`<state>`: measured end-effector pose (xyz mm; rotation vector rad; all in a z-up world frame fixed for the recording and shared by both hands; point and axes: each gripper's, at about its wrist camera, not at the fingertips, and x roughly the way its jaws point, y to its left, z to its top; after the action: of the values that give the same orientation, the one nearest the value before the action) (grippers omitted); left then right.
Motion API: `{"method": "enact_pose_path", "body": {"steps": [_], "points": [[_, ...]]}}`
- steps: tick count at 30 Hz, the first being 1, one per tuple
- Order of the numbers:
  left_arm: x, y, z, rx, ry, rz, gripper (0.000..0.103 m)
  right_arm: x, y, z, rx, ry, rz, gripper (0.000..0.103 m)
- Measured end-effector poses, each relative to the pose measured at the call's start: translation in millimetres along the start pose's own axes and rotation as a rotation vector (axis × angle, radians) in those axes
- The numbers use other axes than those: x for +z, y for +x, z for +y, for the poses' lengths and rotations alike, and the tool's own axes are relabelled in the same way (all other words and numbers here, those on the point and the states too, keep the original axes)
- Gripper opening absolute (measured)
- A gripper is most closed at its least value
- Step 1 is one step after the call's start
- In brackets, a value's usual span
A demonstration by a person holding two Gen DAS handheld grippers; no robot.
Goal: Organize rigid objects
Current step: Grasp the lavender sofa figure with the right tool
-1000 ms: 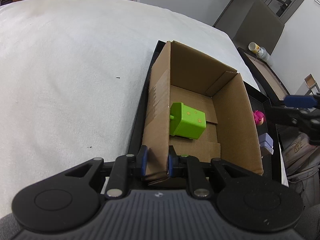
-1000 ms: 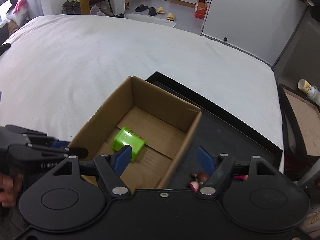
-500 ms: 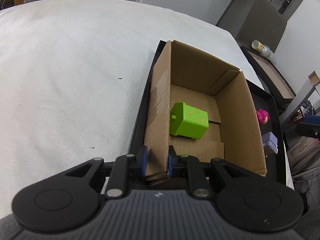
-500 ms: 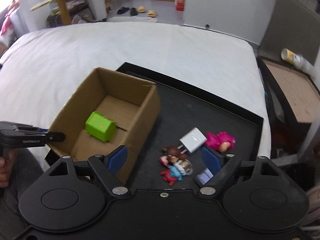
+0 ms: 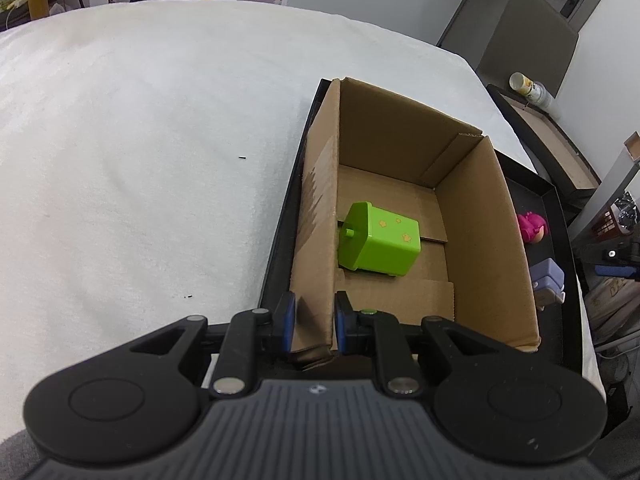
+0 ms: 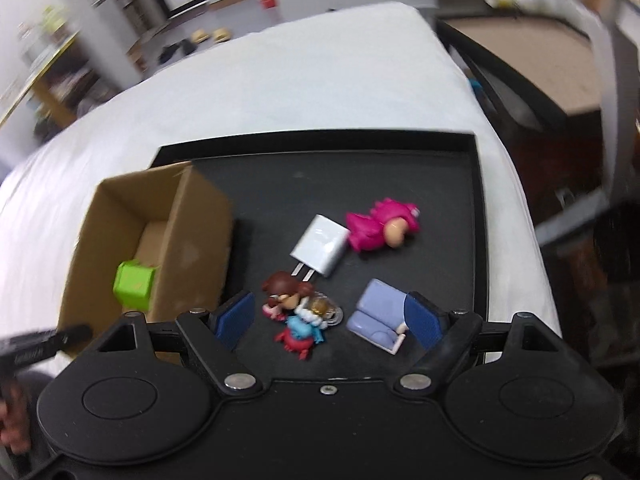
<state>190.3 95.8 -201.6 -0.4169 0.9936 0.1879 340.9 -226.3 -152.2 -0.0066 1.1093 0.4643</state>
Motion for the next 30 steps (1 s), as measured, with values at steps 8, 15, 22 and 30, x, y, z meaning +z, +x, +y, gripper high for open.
{"method": "enact_pose_path", "body": {"steps": [8,15,22,30], "points": [[0,-1,-5,0.018,0.000,-0.012,0.017,-4,29,-24,-0.054,0.061,0.038,0.080],[3,5,-10,0.051,0.004,0.000,0.017,-2,57,-26,-0.103,0.043,0.071,0.079],[3,5,-12,0.060,0.013,0.002,0.017,-8,66,-24,-0.161,0.017,0.079,0.077],[3,4,-12,0.057,0.018,0.003,0.017,-17,71,-24,-0.160,0.007,0.143,0.046]]}}
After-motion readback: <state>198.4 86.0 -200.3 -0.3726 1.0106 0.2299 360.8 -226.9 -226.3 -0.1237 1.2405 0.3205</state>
